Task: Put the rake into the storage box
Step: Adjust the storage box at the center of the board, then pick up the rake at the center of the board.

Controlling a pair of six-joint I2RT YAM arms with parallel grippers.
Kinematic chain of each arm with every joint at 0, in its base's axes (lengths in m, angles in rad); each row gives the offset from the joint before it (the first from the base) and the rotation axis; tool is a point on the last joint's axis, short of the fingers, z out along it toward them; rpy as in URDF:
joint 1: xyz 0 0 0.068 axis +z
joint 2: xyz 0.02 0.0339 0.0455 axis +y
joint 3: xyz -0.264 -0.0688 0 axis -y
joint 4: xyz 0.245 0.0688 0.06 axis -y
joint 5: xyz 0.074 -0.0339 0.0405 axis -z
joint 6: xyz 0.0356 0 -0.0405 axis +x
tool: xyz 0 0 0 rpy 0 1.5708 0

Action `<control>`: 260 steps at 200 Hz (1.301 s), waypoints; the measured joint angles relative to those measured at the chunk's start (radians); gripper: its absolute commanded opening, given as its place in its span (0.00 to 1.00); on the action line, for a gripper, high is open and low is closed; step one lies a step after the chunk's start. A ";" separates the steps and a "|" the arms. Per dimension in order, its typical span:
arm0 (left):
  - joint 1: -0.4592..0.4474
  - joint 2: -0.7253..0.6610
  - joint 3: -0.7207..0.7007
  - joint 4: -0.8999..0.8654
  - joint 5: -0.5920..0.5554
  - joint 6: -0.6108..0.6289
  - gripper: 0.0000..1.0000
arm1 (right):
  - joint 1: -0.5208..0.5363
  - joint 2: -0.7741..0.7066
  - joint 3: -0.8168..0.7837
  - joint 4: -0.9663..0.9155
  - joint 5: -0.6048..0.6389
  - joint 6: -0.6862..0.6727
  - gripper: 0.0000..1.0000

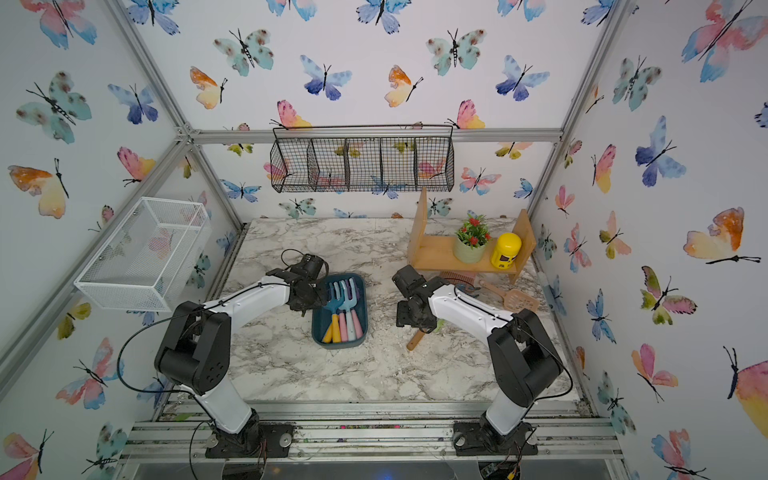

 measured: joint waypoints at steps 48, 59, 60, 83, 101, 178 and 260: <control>-0.013 0.065 0.039 0.005 0.020 -0.002 0.32 | -0.037 0.000 -0.014 0.002 -0.002 0.022 0.68; -0.020 0.072 0.051 0.004 0.027 -0.003 0.33 | -0.036 0.001 -0.034 0.005 -0.008 0.026 0.68; -0.020 0.072 0.052 0.004 0.027 -0.003 0.33 | -0.036 0.001 -0.036 0.006 -0.009 0.026 0.68; -0.031 0.083 0.079 0.005 0.031 -0.003 0.33 | -0.036 0.009 -0.090 0.013 -0.037 0.031 0.67; -0.038 0.092 0.095 0.007 0.031 -0.003 0.35 | -0.036 0.023 -0.119 0.020 -0.059 0.031 0.67; -0.053 0.095 0.151 0.000 0.068 0.001 0.72 | -0.035 0.064 -0.133 0.048 -0.076 0.026 0.30; -0.053 -0.016 0.219 0.066 0.252 0.035 0.91 | -0.035 0.050 -0.101 0.051 -0.079 0.014 0.15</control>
